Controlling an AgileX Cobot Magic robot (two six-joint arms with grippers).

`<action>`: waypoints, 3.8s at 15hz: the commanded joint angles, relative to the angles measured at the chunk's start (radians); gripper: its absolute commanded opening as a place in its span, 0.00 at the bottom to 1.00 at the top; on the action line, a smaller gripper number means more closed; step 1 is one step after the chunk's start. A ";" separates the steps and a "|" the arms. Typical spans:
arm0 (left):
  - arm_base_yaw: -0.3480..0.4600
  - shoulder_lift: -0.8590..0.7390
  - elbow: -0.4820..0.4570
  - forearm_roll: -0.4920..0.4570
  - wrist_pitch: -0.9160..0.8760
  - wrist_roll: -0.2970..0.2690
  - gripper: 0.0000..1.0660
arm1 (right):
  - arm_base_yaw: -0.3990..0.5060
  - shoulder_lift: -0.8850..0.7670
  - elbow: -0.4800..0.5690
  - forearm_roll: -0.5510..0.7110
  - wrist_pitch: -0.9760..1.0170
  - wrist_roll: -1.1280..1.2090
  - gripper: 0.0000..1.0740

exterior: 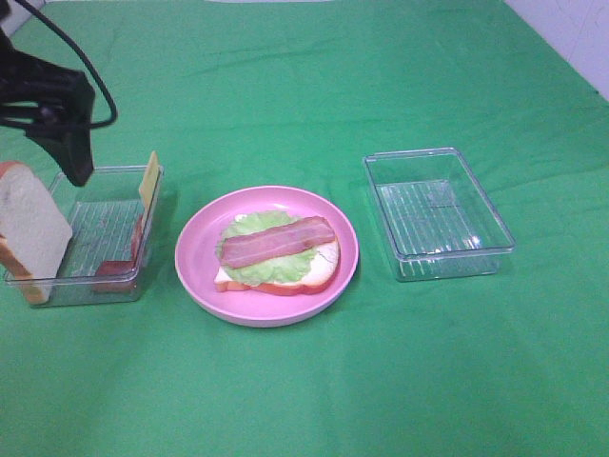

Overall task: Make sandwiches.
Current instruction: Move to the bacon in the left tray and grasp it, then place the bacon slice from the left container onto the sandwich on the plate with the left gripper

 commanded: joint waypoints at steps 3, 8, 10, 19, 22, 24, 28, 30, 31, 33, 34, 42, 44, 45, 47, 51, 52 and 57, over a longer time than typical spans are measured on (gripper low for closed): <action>-0.016 0.166 -0.006 -0.028 0.010 -0.017 0.92 | -0.003 -0.032 0.003 0.000 0.000 -0.012 0.90; -0.023 0.273 -0.006 -0.074 -0.096 0.008 0.92 | -0.003 -0.032 0.003 0.000 0.000 -0.012 0.90; -0.034 0.315 -0.018 -0.077 -0.125 0.014 0.92 | -0.003 -0.032 0.003 0.000 0.000 -0.012 0.90; -0.051 0.468 -0.113 -0.076 -0.186 0.014 0.92 | -0.003 -0.032 0.003 0.000 0.000 -0.012 0.90; -0.051 0.471 -0.113 -0.076 -0.210 0.014 0.88 | -0.003 -0.032 0.003 0.000 0.000 -0.012 0.90; -0.051 0.475 -0.113 -0.076 -0.197 0.014 0.70 | -0.003 -0.032 0.003 0.000 0.000 -0.012 0.90; -0.051 0.476 -0.113 -0.077 -0.184 0.010 0.62 | -0.003 -0.032 0.003 0.000 0.000 -0.012 0.90; -0.051 0.476 -0.113 -0.065 -0.185 0.011 0.62 | -0.003 -0.032 0.003 0.000 0.000 -0.012 0.90; -0.051 0.476 -0.113 -0.065 -0.185 0.011 0.62 | -0.003 -0.032 0.003 0.000 0.000 -0.012 0.90; -0.051 0.476 -0.113 -0.063 -0.197 0.014 0.62 | -0.003 -0.032 0.003 0.000 0.000 -0.012 0.90; -0.051 0.476 -0.113 -0.063 -0.211 0.014 0.62 | -0.003 -0.032 0.003 0.000 0.000 -0.012 0.90; -0.051 0.476 -0.113 -0.063 -0.201 0.014 0.00 | -0.003 -0.032 0.003 0.000 0.000 -0.012 0.90; -0.051 0.476 -0.113 -0.063 -0.201 0.014 0.00 | -0.003 -0.032 0.003 0.000 0.000 -0.012 0.90; -0.051 0.476 -0.113 -0.062 -0.201 0.014 0.00 | -0.003 -0.032 0.003 0.000 0.000 -0.012 0.90; -0.051 0.443 -0.113 -0.062 -0.179 0.014 0.00 | -0.003 -0.032 0.003 0.000 0.000 -0.012 0.90; -0.051 0.315 -0.113 -0.109 -0.075 0.006 0.00 | -0.003 -0.032 0.003 0.000 0.000 -0.012 0.90; -0.051 0.273 -0.113 -0.141 -0.045 0.024 0.00 | -0.003 -0.032 0.003 0.000 0.000 -0.012 0.90; -0.051 0.163 -0.163 -0.310 -0.027 0.139 0.00 | -0.003 -0.032 0.003 0.000 0.000 -0.012 0.90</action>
